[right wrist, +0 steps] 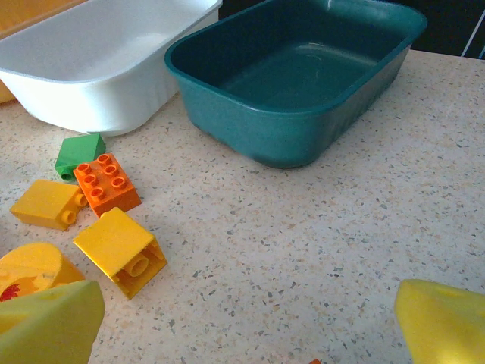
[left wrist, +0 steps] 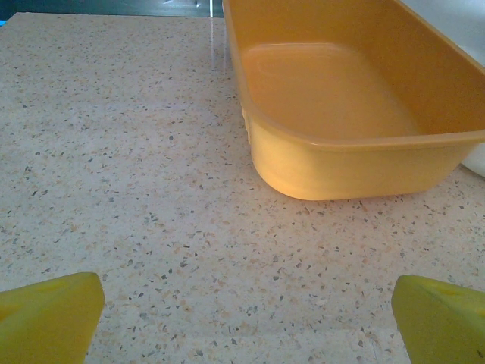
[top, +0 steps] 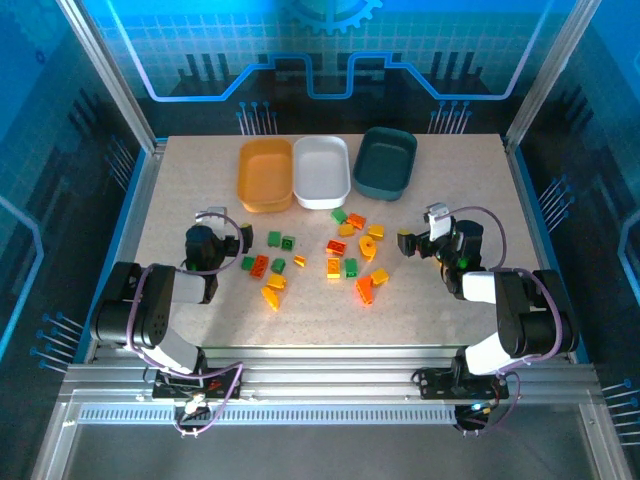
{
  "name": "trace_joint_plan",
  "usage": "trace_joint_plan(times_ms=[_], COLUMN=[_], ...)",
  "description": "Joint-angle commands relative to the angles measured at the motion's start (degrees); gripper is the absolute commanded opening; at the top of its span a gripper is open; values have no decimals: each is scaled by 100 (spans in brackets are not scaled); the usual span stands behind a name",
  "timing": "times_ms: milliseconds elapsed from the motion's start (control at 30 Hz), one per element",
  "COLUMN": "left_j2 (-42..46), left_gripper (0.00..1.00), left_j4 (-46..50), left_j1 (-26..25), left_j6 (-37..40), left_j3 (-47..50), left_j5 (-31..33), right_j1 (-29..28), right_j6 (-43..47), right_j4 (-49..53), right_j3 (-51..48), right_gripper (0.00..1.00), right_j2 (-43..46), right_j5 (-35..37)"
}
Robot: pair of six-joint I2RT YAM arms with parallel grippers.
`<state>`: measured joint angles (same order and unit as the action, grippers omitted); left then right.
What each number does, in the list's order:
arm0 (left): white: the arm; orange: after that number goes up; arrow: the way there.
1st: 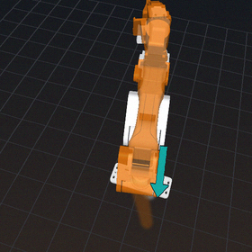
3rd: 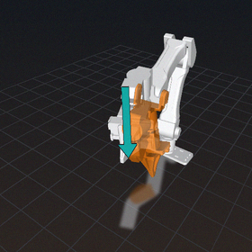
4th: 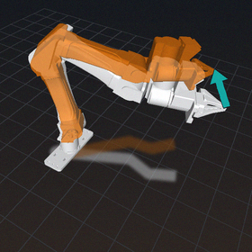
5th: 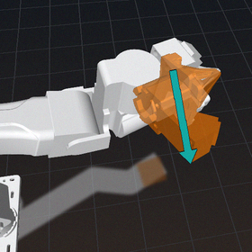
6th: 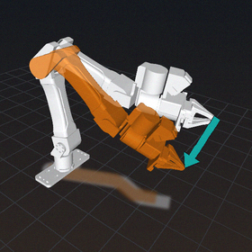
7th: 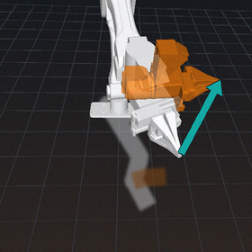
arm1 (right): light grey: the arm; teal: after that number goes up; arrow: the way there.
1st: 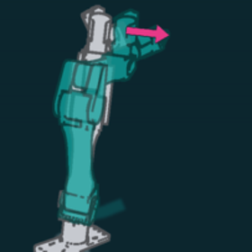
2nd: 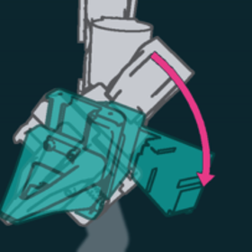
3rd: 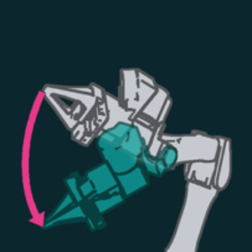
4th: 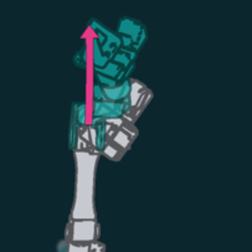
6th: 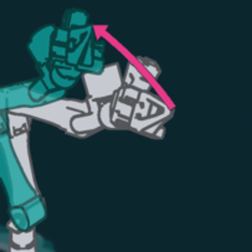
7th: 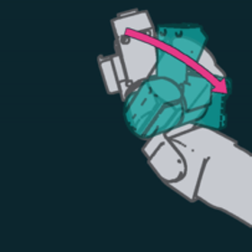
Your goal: Sort the legos into containers by color
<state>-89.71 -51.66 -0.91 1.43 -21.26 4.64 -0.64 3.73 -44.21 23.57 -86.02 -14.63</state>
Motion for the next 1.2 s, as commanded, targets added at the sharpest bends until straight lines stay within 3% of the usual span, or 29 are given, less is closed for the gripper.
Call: trace_joint_plan(times_ms=[0, 133, 233, 333, 467, 533, 600, 667, 700, 733, 767, 800, 867, 967, 1167], left_j2=[112, 112, 204, 1156, 2544, 3037, 3350, 3633, 3791, 3975, 4156, 4406, 4855, 5130, 4793], left_gripper=[99, 99, 99, 99, 99, 99, 99, 99, 99, 99, 99, 99, 99, 99, 99], left_j4=[-51, -8, 148, 1550, 3325, 4122, 4920, 6298, 6986, 7235, 7254, 7502, 8131, 9020, 9983], left_j1=[-7, 12, 12, -18, -85, -129, -138, -130, -100, -70, -68, -67, -54, -33, -32], left_j6=[-21, -55, -83, 25, -431, -1065, -2253, -3702, -3993, -3758, -3351, -3510, -3934, -3708, -3633], left_j3=[-83, -104, -154, -499, -1390, -2024, -2623, -3230, -3479, -3523, -3446, -3275, -2935, -2721, -2637], left_j5=[-77, -87, 85, -196, -792, -1057, -921, -622, -709, -1006, -1227, -1084, -381, -3, -684], right_j1=[55, 77, -57, -442, -955, -1155, -1040, -830, -576, -225, -2, 130, 139, 39, -233], right_j6=[83, 45, -71, -36, -775, -1442, -1857, -3272, -4008, -4066, -4139, -4239, -4159, -4023, -3868], right_j4=[-124, -111, 250, 2625, 5016, 6272, 7026, 7508, 7818, 7801, 7878, 8041, 8366, 8841, 8934], right_j3=[-45, -18, 175, 1370, 3103, 4034, 4632, 4776, 4742, 4657, 4646, 4655, 4690, 4639, 3993], right_gripper=[100, 100, 100, 100, 100, 100, 100, 100, 100, 96, 89, 83, 81, 82, 79], right_j2=[33, 24, 140, 672, 1285, 1504, 1535, 1488, 1428, 1350, 1245, 1122, 925, 684, 226], right_j5=[-108, -113, 556, 1250, 2080, 2662, 2323, 2877, 2856, 2054, 1610, 1427, 1517, 1840, 2076])
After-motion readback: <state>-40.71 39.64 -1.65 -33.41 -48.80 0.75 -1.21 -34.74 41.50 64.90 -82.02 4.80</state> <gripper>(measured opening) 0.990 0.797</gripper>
